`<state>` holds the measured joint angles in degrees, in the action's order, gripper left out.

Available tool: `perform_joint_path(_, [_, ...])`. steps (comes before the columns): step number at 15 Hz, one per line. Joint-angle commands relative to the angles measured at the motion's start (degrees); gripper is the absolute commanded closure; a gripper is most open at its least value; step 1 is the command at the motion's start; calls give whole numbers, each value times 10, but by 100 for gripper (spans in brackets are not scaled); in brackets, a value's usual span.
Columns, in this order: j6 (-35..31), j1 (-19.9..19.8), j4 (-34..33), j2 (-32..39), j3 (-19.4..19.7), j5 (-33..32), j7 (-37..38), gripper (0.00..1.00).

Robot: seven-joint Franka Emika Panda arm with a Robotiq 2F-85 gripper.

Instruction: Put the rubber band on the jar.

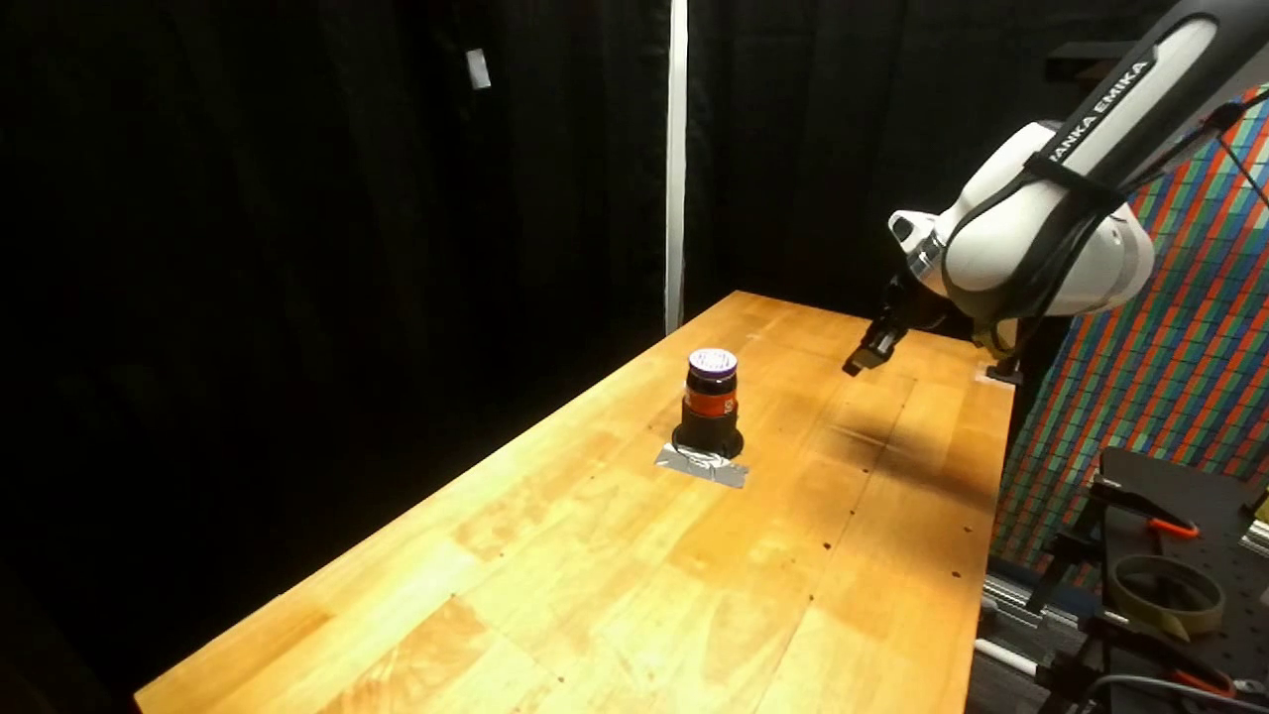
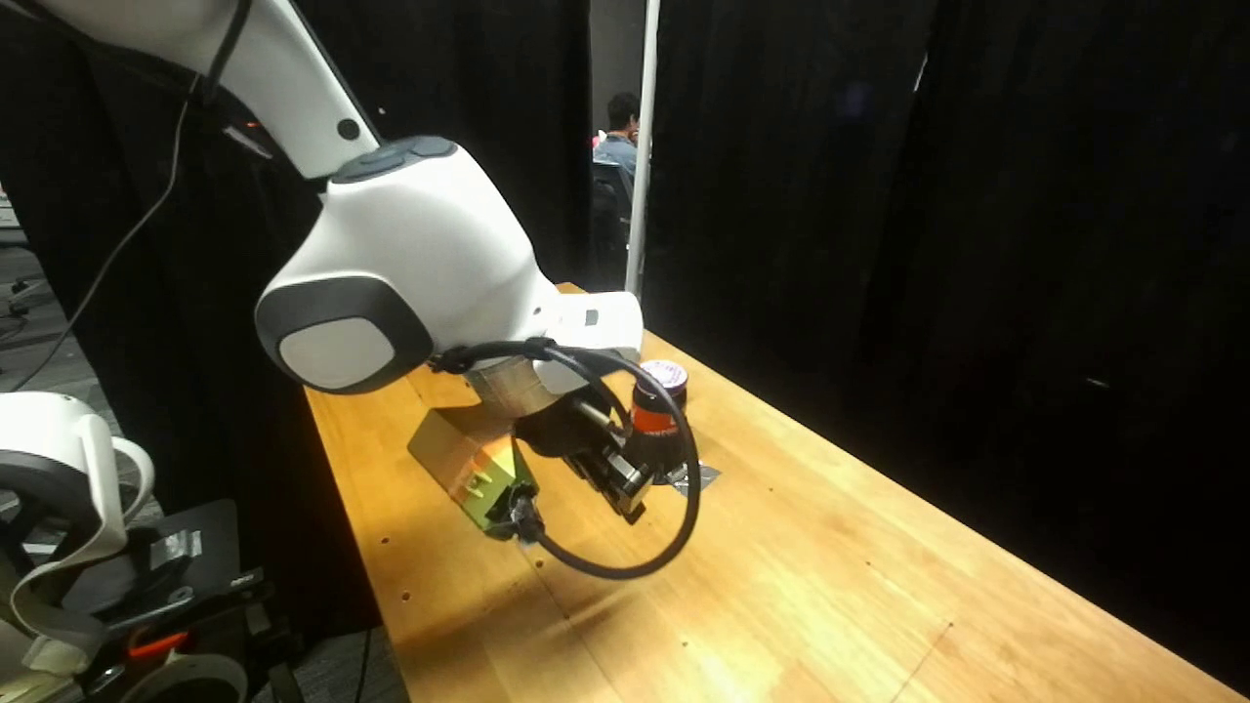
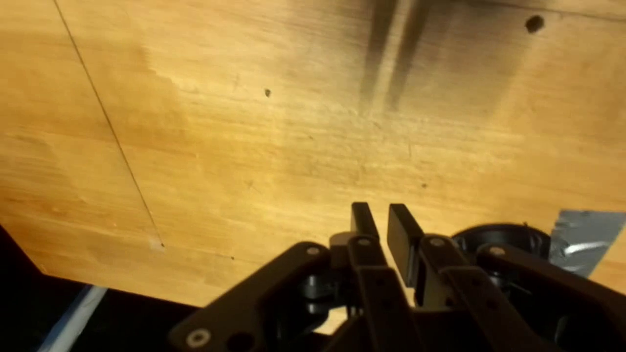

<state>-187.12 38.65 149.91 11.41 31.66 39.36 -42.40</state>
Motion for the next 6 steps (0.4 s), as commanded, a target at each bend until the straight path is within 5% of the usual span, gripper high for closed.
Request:
perform_joint_path(1, [59,145,-37,99,159,-17,10,82])
perform_joint_path(3, [125,227,-52,149,248,-63,50,83])
perform_joint_path(4, [165,267,-63,176,293,-92,81,58])
perform_joint_path(5, [121,195,-32,108,220,-60,33,81])
perform_joint_path(6, [144,226,-41,127,252,-76,53,75])
